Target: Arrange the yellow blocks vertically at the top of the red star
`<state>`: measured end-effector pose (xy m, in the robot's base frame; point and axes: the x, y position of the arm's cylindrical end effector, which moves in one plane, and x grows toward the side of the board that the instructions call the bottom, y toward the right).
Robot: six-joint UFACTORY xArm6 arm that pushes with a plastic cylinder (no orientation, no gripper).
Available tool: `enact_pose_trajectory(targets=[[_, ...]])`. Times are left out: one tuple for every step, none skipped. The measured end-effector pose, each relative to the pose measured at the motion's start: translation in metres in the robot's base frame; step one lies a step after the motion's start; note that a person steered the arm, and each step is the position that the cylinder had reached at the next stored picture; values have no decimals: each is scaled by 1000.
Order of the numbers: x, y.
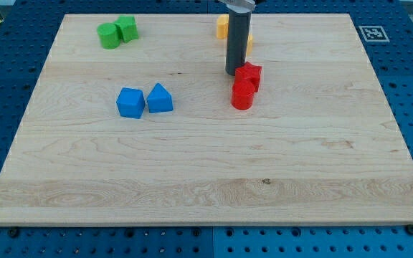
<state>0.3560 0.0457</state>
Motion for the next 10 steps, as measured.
enact_pose_trajectory(targets=[[-13,4],[-16,15],[-16,34],[-22,50],[-46,31],[-72,-10],[-91,-23],[-85,-25],[-81,-66],[-132,-116]])
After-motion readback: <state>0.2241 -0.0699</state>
